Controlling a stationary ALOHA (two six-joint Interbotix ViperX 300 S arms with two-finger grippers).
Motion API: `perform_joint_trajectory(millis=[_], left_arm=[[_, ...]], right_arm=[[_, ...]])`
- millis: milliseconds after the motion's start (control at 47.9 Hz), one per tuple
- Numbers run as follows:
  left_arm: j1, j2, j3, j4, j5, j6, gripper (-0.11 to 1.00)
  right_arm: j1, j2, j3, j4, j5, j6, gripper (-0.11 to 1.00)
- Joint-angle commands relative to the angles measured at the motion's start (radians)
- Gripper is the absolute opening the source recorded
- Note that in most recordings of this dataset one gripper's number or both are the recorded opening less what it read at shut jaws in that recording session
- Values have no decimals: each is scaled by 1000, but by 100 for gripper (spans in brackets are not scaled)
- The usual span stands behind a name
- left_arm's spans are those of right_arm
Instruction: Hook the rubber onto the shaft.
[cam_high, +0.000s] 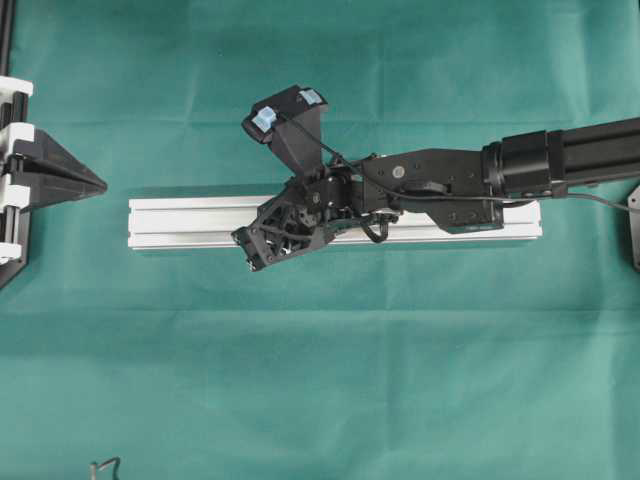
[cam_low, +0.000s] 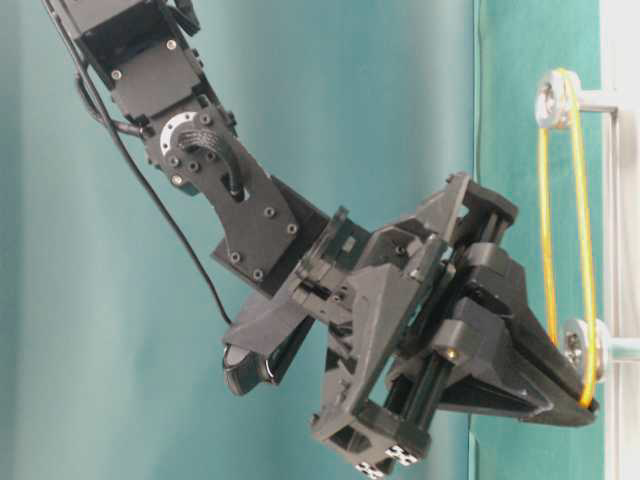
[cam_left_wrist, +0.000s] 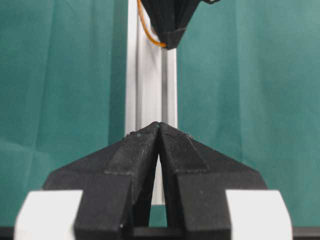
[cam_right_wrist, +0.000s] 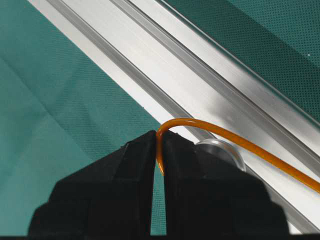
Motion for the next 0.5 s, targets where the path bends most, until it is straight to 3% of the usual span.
perform_joint_trajectory(millis=[0,480], left_arm=[[-2,6,-32,3,-9,0,2],[-2,6,-32,3,-9,0,2]], right_arm=[[-2,-9,-17,11,-2,0,7],[14,5,-9,31,-2,0,7]])
